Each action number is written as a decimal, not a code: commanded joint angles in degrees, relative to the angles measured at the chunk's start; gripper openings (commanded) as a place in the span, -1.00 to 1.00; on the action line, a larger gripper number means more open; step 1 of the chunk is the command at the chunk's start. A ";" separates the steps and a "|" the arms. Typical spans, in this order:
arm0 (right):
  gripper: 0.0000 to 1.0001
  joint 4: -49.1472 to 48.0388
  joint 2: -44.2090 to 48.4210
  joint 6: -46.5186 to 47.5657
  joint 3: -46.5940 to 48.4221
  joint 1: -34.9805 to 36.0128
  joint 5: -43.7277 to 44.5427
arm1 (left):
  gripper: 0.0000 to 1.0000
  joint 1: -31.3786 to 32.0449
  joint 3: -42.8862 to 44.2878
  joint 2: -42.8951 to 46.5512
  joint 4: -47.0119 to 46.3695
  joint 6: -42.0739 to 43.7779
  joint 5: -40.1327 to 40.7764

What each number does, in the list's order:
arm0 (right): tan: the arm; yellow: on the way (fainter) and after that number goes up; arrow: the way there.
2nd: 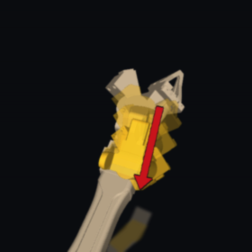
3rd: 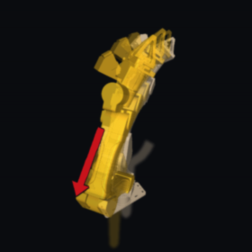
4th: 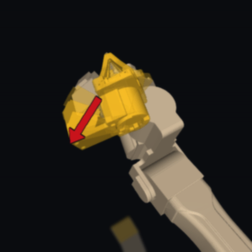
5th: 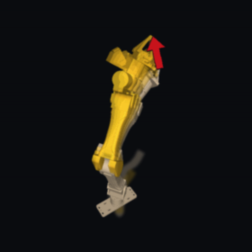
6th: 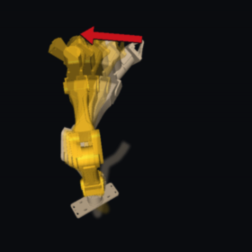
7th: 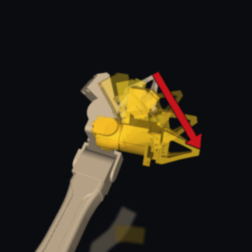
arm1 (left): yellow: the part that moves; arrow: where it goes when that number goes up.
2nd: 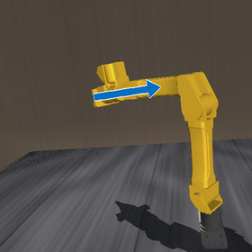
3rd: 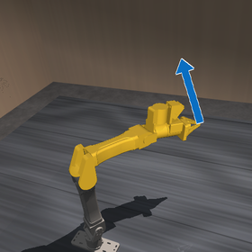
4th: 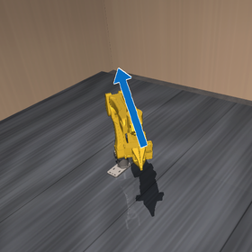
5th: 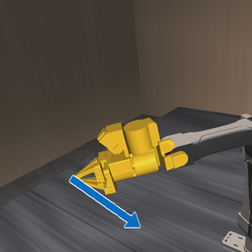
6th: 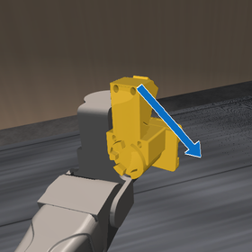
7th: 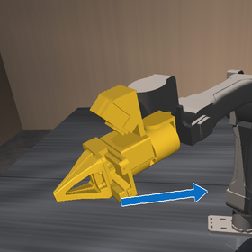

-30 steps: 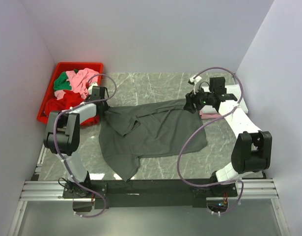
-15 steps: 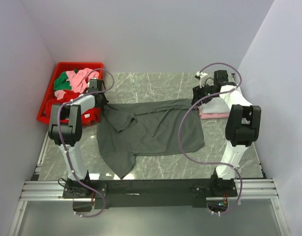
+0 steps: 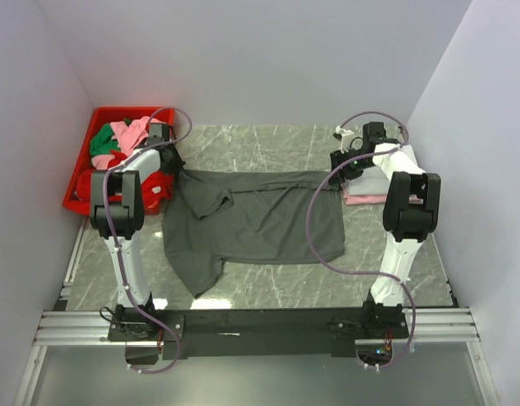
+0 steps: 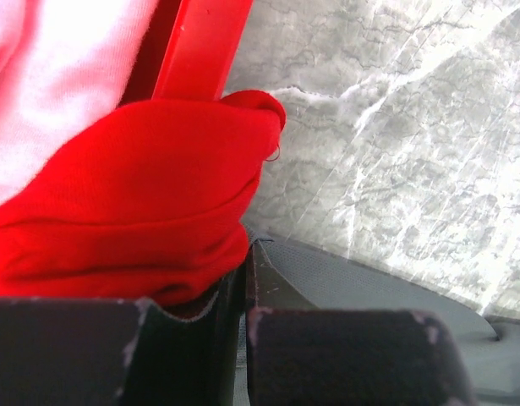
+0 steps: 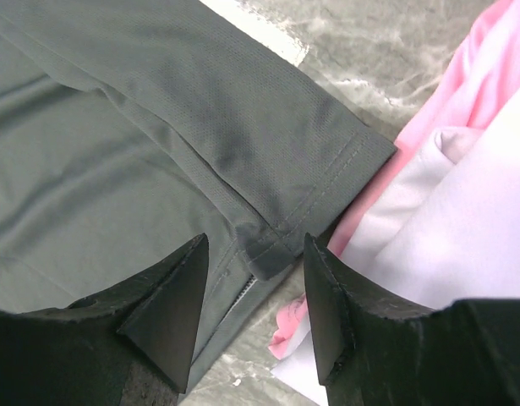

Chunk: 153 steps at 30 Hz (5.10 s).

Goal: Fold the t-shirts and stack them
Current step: Fold the tshirt

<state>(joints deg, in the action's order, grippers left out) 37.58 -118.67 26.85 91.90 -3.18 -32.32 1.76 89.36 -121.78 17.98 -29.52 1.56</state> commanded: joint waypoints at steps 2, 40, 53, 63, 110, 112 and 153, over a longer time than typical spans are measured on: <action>0.11 0.38 -0.68 -1.19 0.12 0.45 1.99 | -0.80 -1.58 1.69 -1.62 1.45 1.04 -0.24; -0.16 8.99 2.39 6.10 1.79 2.56 9.91 | -0.58 -5.71 8.28 -2.51 3.47 1.31 -8.58; 0.00 18.48 21.78 22.74 -7.51 4.41 -8.34 | 0.08 -5.10 3.81 14.18 -5.22 0.25 -22.47; 0.38 19.80 48.61 56.36 -47.56 4.24 -6.29 | 0.77 -5.36 -26.31 51.93 -13.05 2.10 -18.62; 0.28 7.76 53.55 55.15 -52.87 4.15 -12.33 | -0.40 27.86 -62.56 60.53 27.03 -44.58 -1.74; 0.27 8.82 53.81 55.85 -52.70 4.15 -11.81 | -0.58 27.95 -62.03 59.81 26.67 -42.91 -1.74; -0.59 9.17 42.38 65.53 -52.70 4.32 -2.05 | -0.99 26.11 -47.36 70.45 37.30 -34.73 1.60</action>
<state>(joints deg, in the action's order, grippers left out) 46.26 -77.12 93.27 38.39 1.04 -34.04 28.56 38.11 -52.31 54.15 -66.15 1.85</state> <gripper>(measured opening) 0.233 0.013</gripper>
